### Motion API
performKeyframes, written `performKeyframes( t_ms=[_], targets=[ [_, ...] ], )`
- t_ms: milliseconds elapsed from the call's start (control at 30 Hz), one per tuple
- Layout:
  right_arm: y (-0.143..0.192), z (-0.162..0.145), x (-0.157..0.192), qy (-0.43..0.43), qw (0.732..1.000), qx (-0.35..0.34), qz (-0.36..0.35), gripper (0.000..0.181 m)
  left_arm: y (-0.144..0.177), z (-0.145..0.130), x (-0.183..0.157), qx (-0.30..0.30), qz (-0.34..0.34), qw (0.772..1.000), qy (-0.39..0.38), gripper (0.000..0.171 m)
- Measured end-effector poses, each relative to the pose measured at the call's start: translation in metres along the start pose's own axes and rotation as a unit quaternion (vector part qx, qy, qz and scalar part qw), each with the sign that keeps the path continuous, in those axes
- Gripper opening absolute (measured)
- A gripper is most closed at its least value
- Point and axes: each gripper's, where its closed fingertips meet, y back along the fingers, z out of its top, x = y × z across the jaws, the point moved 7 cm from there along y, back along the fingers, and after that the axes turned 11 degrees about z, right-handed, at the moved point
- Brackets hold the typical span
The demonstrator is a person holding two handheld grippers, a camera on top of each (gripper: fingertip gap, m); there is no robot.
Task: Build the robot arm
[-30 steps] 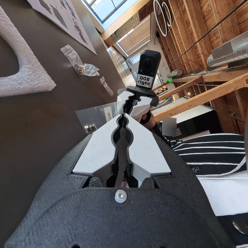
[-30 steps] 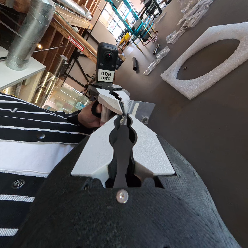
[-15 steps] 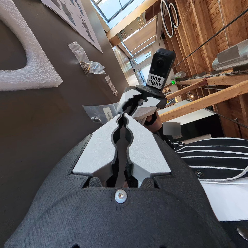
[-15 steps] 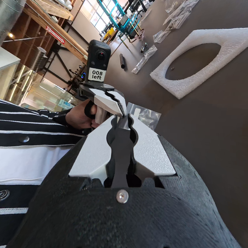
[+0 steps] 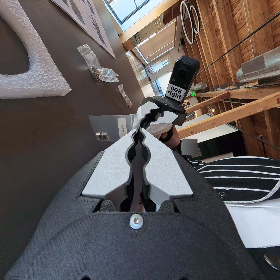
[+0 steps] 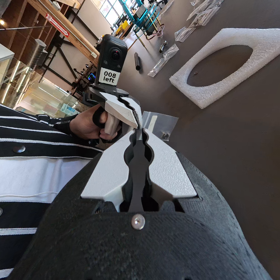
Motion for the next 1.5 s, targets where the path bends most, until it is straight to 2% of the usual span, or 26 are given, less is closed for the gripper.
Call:
performKeyframes(
  t_ms=[167, 367, 600, 767, 900, 1133, 1200, 1267, 1333, 1400, 1500],
  targets=[
    [0.002, 0.0, -0.002, -0.022, 0.999, -0.018, 0.025, 0.003, 0.0, 0.001, 0.0, 0.002, -0.007, 1.0, 0.002, 0.0],
    [0.011, 0.005, 0.001, -0.091, 0.985, -0.091, 0.119, 0.0, 0.001, 0.005, -0.01, -0.013, -0.068, 0.998, 0.007, 0.0],
    [0.012, 0.006, 0.003, -0.094, 0.982, -0.097, 0.13, 0.0, 0.001, 0.005, -0.011, -0.019, -0.068, 0.998, 0.003, 0.0],
    [0.012, 0.01, 0.009, -0.071, 0.984, -0.102, 0.126, 0.0, 0.005, 0.01, -0.016, -0.03, -0.064, 0.997, -0.018, 0.0],
    [0.014, 0.013, 0.01, -0.08, 0.98, -0.122, 0.137, 0.0, 0.005, 0.009, -0.016, -0.034, -0.051, 0.998, -0.015, 0.012],
    [0.012, 0.018, 0.016, 0.017, 0.994, -0.097, 0.05, 0.0, 0.01, 0.014, -0.017, -0.06, -0.049, 0.997, -0.009, 0.018],
    [0.009, 0.019, 0.022, 0.049, 0.995, -0.084, 0.037, 0.0, 0.013, 0.017, -0.014, -0.071, -0.033, 0.997, -0.015, 0.025],
    [0.007, 0.018, 0.028, 0.061, 0.996, -0.054, 0.043, 0.0, 0.021, 0.025, -0.011, -0.085, -0.009, 0.995, -0.051, 0.034],
    [0.008, 0.019, 0.035, 0.053, 0.995, -0.039, 0.07, 0.0, 0.033, 0.038, -0.018, -0.106, -0.006, 0.988, -0.115, 0.054],
    [0.011, 0.023, 0.038, 0.035, 0.994, -0.038, 0.092, 0.0, 0.041, 0.042, -0.037, -0.085, -0.06, 0.975, -0.196, 0.048],
    [0.012, 0.029, 0.04, 0.019, 0.991, -0.034, 0.126, 0.0, 0.035, 0.033, -0.051, 0.001, -0.085, 0.949, -0.304, 0.041]
  ],
)
